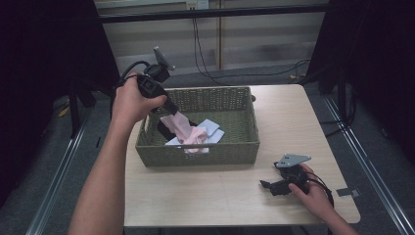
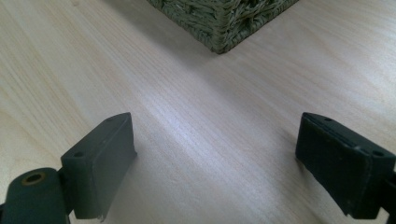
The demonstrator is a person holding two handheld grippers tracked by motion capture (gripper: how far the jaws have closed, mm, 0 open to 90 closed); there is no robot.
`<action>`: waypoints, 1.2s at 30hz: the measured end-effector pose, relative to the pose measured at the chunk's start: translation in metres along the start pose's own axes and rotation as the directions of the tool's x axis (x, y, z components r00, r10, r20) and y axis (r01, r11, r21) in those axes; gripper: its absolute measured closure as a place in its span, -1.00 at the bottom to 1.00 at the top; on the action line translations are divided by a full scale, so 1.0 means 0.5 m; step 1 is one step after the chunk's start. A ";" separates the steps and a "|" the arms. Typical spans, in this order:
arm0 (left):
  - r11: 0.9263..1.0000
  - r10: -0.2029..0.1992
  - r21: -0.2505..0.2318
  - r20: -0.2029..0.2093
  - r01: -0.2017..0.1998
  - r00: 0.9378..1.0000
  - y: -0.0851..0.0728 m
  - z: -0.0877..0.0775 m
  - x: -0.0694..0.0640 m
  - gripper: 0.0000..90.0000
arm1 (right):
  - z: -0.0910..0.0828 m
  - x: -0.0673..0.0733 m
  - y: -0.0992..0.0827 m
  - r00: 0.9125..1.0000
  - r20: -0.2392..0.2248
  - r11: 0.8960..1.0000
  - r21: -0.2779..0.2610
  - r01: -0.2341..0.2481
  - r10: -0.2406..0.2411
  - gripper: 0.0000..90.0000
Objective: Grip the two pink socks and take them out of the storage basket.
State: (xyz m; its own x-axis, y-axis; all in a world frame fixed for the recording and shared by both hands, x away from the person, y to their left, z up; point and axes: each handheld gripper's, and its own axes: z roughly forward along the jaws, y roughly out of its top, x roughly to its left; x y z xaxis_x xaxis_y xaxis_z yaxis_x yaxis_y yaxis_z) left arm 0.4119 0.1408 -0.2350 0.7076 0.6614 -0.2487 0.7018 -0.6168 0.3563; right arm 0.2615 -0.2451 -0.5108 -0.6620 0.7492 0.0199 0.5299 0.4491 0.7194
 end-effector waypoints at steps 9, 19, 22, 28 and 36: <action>1.000 0.023 0.008 0.008 -0.023 1.000 -0.020 -0.009 -0.015 0.99 | 0.000 0.000 0.000 1.000 0.000 1.000 0.000 0.001 -0.001 -0.75; 0.998 0.059 0.009 0.015 -0.059 0.998 -0.038 -0.019 -0.040 0.99 | 0.000 0.000 0.000 1.000 0.000 1.000 0.000 0.000 0.000 -0.75; 0.998 0.066 0.003 0.022 -0.066 0.998 -0.045 -0.022 -0.047 0.98 | 0.000 0.000 0.000 1.000 0.000 1.000 0.000 0.000 0.000 -0.75; 0.997 0.076 0.005 0.030 -0.076 0.997 -0.056 -0.024 -0.055 0.98 | 0.000 0.000 0.000 1.000 0.000 1.000 -0.002 -0.001 0.001 -0.75; 0.996 0.090 0.011 0.037 -0.090 0.995 -0.066 -0.025 -0.071 0.98 | 0.000 0.000 0.000 1.000 0.000 1.000 -0.002 0.001 -0.001 -0.75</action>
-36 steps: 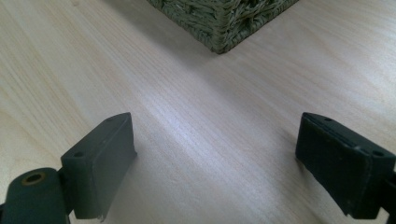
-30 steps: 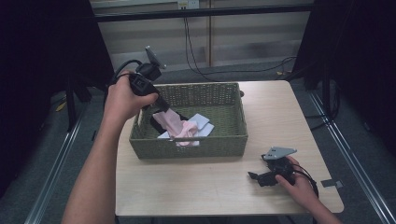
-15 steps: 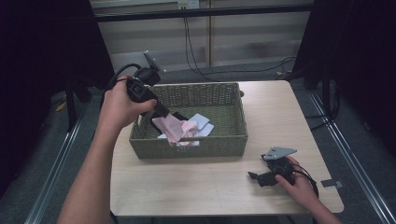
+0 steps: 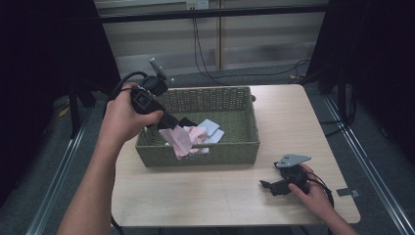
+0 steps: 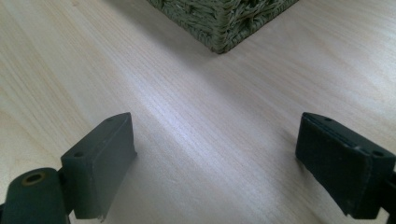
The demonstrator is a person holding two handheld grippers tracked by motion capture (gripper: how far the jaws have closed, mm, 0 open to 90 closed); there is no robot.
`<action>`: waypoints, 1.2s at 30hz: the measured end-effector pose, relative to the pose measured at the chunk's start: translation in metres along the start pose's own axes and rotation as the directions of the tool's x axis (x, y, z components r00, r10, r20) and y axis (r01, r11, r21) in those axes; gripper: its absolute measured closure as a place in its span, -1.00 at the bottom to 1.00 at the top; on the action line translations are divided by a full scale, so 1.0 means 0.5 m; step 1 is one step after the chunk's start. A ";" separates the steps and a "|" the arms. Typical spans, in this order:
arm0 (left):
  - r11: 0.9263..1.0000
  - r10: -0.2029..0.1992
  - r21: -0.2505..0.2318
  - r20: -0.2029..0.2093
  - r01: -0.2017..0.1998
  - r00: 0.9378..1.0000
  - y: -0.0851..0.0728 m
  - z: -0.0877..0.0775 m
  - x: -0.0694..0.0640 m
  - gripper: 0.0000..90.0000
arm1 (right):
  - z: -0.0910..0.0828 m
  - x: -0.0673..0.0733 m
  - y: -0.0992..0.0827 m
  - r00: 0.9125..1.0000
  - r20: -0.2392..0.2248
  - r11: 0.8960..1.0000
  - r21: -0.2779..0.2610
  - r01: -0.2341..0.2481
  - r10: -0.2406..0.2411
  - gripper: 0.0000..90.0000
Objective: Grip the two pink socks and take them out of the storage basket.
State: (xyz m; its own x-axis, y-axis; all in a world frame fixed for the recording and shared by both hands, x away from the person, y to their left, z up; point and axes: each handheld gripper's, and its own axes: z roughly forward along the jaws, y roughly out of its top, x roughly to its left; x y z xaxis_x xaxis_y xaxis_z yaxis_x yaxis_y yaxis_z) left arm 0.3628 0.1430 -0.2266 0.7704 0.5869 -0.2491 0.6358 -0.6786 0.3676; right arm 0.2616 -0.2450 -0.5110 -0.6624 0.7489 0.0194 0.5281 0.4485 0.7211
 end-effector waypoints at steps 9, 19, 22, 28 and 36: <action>1.000 0.030 0.006 0.016 -0.030 0.999 -0.018 0.031 -0.018 0.97 | 0.000 0.000 0.000 1.000 0.000 1.000 0.000 0.000 0.000 -0.75; 0.997 0.066 -0.034 0.011 -0.066 0.998 -0.017 0.077 -0.022 0.45 | 0.000 0.000 0.000 1.000 0.000 1.000 0.000 -0.001 0.001 -0.75; 0.997 0.057 -0.042 -0.001 -0.057 0.998 -0.012 0.086 -0.012 0.34 | 0.000 0.000 0.000 1.000 0.000 1.000 0.000 -0.001 0.001 -0.75; 0.998 0.008 -0.059 -0.018 -0.010 1.000 0.010 0.132 0.027 0.20 | 0.000 0.000 0.000 1.000 0.000 1.000 0.000 -0.001 0.001 -0.75; 0.996 -0.041 -0.075 -0.051 0.037 0.998 0.040 0.198 0.077 0.12 | 0.000 0.000 0.000 1.000 0.000 1.000 0.000 0.000 0.000 -0.75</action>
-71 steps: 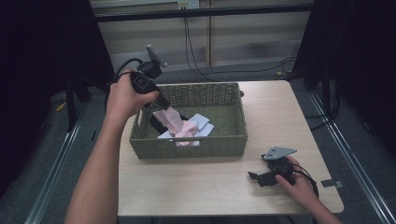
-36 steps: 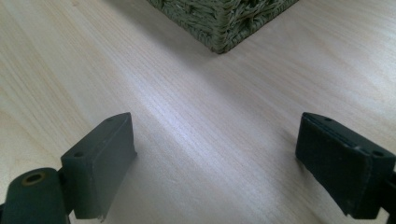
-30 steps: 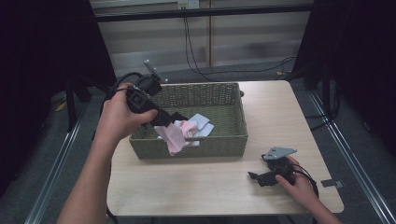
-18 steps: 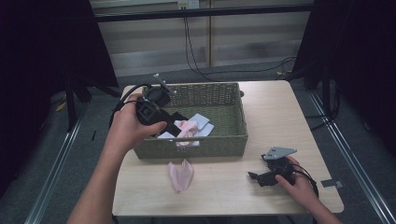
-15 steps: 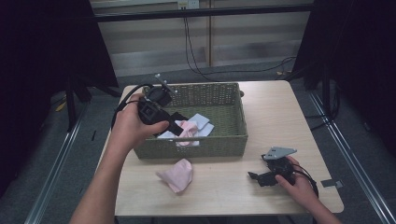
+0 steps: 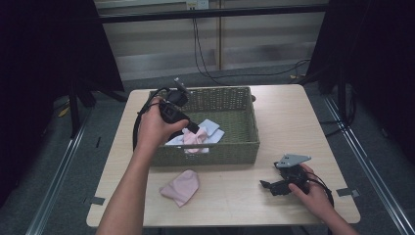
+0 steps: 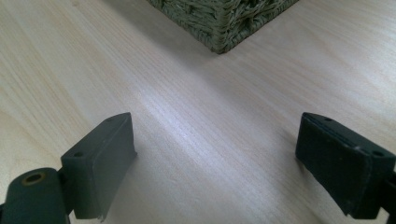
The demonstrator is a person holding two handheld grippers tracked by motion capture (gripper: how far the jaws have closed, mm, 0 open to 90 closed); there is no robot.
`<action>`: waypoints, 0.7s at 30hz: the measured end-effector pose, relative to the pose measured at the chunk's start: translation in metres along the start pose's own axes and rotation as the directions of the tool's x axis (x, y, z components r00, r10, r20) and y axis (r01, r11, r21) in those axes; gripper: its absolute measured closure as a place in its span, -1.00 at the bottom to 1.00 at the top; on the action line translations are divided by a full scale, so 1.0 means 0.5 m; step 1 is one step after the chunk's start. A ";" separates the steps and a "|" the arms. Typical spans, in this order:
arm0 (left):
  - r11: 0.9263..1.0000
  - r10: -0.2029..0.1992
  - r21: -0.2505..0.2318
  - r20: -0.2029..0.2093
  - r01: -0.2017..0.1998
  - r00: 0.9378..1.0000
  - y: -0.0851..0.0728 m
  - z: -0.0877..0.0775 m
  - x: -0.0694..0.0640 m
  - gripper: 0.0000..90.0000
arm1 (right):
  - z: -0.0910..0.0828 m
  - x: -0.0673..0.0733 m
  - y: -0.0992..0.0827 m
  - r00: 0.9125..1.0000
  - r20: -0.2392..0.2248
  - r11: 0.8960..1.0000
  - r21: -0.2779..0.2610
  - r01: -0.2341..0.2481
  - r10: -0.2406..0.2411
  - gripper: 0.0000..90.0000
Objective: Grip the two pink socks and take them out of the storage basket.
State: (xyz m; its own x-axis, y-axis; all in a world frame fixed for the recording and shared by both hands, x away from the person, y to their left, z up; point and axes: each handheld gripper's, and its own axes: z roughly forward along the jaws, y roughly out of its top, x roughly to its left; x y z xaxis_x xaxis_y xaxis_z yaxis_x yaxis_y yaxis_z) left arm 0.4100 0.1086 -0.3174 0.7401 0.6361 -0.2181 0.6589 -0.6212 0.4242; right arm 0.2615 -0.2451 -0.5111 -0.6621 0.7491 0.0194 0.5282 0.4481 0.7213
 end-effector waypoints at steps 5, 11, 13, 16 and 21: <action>1.000 -0.018 -0.011 -0.025 0.018 1.000 0.010 0.024 0.013 0.06 | 0.000 0.000 0.000 1.000 0.000 1.000 -0.001 0.002 -0.002 -0.75; 0.999 -0.039 -0.014 -0.037 0.039 0.999 0.021 0.063 0.033 0.03 | 0.000 0.000 0.000 1.000 0.000 1.000 0.000 0.000 0.000 -0.75; 0.998 -0.064 -0.016 -0.032 0.063 0.997 0.020 0.090 0.045 0.01 | 0.000 -0.001 0.000 1.000 -0.001 1.000 -0.002 0.004 -0.004 -0.75; 0.997 -0.083 -0.011 -0.038 0.082 0.996 0.017 0.110 0.055 0.00 | 0.000 -0.001 0.000 1.000 0.000 1.000 -0.003 0.006 -0.006 -0.75; 0.994 -0.107 0.012 -0.048 0.108 0.993 0.012 0.149 0.074 0.00 | 0.000 0.000 0.000 1.000 0.000 1.000 -0.002 0.005 -0.005 -0.75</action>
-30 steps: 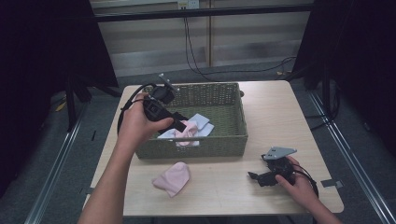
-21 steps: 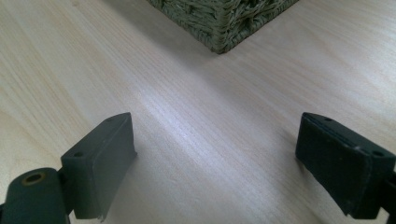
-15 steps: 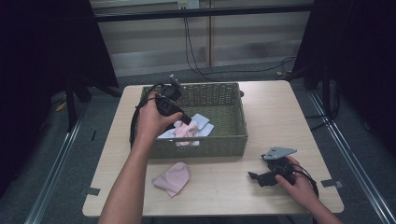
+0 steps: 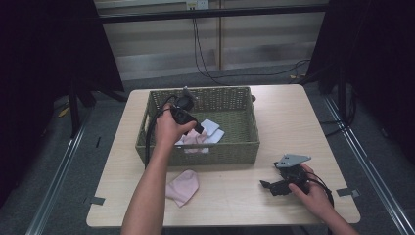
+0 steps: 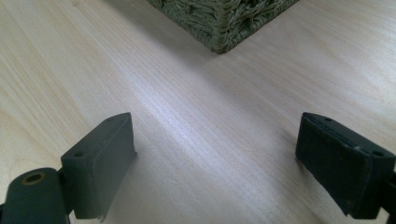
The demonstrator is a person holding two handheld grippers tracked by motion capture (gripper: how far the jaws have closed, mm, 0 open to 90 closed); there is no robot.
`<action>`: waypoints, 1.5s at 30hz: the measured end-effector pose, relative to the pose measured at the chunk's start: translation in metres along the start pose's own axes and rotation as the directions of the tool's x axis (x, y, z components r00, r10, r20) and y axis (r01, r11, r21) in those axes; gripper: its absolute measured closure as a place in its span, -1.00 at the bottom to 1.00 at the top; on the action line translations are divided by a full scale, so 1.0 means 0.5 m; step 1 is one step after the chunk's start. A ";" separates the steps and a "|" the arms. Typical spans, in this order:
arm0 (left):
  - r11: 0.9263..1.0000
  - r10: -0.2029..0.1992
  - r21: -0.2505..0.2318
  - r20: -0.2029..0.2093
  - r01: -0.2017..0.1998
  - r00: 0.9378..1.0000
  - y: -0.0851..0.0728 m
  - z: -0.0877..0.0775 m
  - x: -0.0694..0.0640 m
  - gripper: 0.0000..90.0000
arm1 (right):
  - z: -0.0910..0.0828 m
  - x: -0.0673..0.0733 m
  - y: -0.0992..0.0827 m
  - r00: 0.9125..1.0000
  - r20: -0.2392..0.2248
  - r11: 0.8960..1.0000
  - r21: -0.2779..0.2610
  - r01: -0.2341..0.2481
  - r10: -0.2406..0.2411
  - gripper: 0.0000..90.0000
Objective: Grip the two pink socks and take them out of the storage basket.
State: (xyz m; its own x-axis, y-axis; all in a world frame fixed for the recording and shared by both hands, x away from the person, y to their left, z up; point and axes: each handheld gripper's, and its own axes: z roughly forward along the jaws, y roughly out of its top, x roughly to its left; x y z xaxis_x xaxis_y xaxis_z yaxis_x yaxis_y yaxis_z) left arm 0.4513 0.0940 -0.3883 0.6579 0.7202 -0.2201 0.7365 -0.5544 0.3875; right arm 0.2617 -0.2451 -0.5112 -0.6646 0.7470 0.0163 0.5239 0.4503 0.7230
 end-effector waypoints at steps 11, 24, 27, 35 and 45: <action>0.999 -0.019 0.029 -0.001 0.019 1.000 0.002 0.049 0.012 0.06 | 0.000 0.000 0.000 1.000 0.000 1.000 0.000 0.001 -0.001 -0.75; 0.996 -0.038 0.087 0.027 0.036 0.999 0.006 0.075 0.021 0.85 | 0.000 0.000 0.000 1.000 0.000 1.000 0.002 -0.004 0.004 -0.75; 0.993 -0.046 0.105 0.020 0.044 0.999 0.007 0.071 0.022 0.93 | 0.000 0.000 0.000 1.000 0.000 1.000 0.002 -0.004 0.004 -0.75; 0.994 -0.048 0.096 0.039 0.044 0.998 0.013 0.029 0.022 0.94 | 0.000 0.000 0.000 1.000 0.000 1.000 0.002 -0.005 0.005 -0.75; 0.995 -0.026 0.097 0.041 0.022 0.999 0.027 -0.042 0.013 0.94 | -0.001 0.001 0.000 1.000 0.000 1.000 0.003 -0.007 0.007 -0.75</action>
State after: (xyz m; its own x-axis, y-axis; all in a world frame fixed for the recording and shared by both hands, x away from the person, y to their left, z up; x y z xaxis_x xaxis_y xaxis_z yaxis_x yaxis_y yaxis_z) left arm 0.4623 0.0998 -0.3659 0.6443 0.7167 -0.2667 0.7626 -0.5763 0.2938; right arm 0.2614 -0.2449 -0.5110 -0.6611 0.7500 0.0211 0.5299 0.4468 0.7208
